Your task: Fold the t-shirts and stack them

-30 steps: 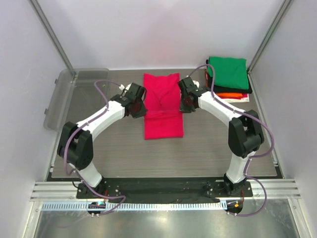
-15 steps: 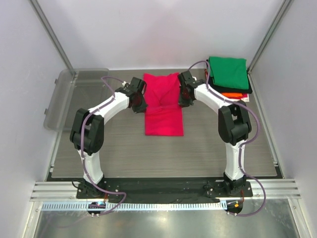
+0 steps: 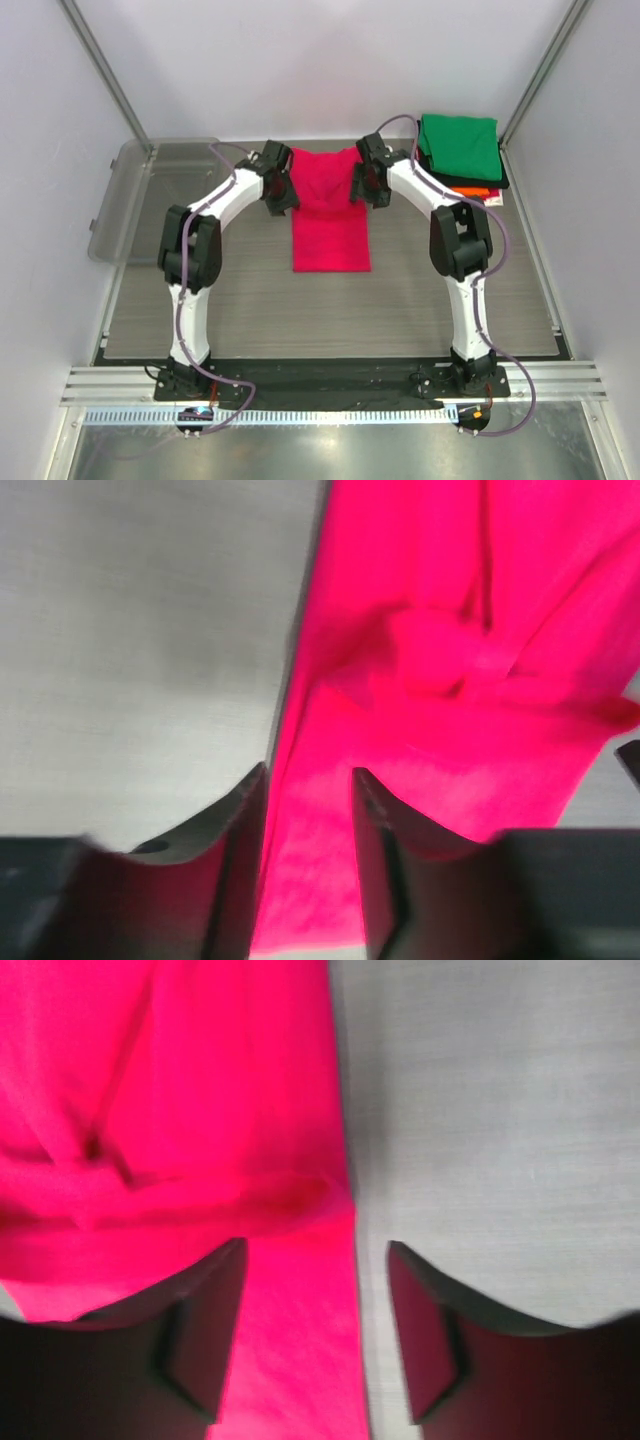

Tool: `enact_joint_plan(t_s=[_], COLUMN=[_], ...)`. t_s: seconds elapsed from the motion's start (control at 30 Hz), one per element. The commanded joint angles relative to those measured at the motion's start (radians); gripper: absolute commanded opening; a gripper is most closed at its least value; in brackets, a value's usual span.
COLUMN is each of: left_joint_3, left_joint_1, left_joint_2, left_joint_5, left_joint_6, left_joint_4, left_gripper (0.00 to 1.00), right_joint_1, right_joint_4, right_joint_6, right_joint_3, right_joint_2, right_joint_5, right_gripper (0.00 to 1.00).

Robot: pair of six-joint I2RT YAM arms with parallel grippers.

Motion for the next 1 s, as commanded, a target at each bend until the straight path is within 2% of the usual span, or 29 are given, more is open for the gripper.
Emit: enact_joint_plan(t_s=[0.0, 0.03, 0.1, 0.13, 0.2, 0.3, 0.33, 0.4, 0.43, 0.6, 0.83, 0.97], left_joint_3=[0.19, 0.315, 0.448, 0.532, 0.534, 0.357, 0.235, 0.105, -0.008, -0.3, -0.663, -0.745], left_joint_1=[0.053, 0.069, 0.08, 0.086, 0.088, 0.088, 0.086, 0.085, 0.08, 0.048, 0.022, 0.008], left_joint_2=[0.105, 0.133, 0.171, 0.178, 0.143, 0.006, -0.07, -0.14, -0.176, -0.357, -0.474, -0.485], left_joint_5=[0.089, 0.1, 0.089, 0.085, 0.06, 0.1, 0.115, 0.141, 0.163, 0.201, 0.275, 0.284], left_joint_6=[0.032, 0.043, 0.064, 0.07, 0.081, 0.066, 0.06, 0.037, 0.031, 0.003, -0.073, -0.1], left_joint_4=[-0.106, -0.141, -0.277, -0.308, -0.326, -0.231, -0.173, -0.113, -0.086, 0.071, 0.291, 0.377], left_gripper=[0.5, 0.51, 0.53, 0.54, 0.54, 0.54, 0.55, 0.54, 0.54, 0.54, 0.54, 0.54], right_joint_1=[-0.03, -0.033, -0.038, -0.036, -0.036, -0.038, -0.036, -0.036, -0.036, -0.038, -0.036, -0.036], right_joint_4=[-0.09, -0.132, -0.223, -0.234, -0.217, -0.136, -0.08, -0.017, 0.016, 0.2, 0.355, 0.431], right_joint_6=[-0.027, -0.03, -0.036, -0.037, -0.041, -0.031, -0.019, -0.002, 0.005, 0.085, 0.139, 0.148], right_joint_3=[0.225, 0.373, 0.495, 0.53, 0.477, 0.22, 0.061, -0.093, -0.236, -0.617, -0.856, -0.913], right_joint_2=[0.083, 0.106, 0.138, 0.126, 0.039, -0.082, -0.162, -0.249, -0.324, -0.486, -0.55, -0.518], right_joint_5=[0.016, 0.02, 0.016, 0.01, -0.01, -0.049, -0.071, -0.096, -0.198, -0.368, -0.428, -0.449], right_gripper=[0.69, 0.71, 0.71, 0.72, 0.72, 0.72, 0.72, 0.72, 0.72, 0.7, 0.64, 0.58])
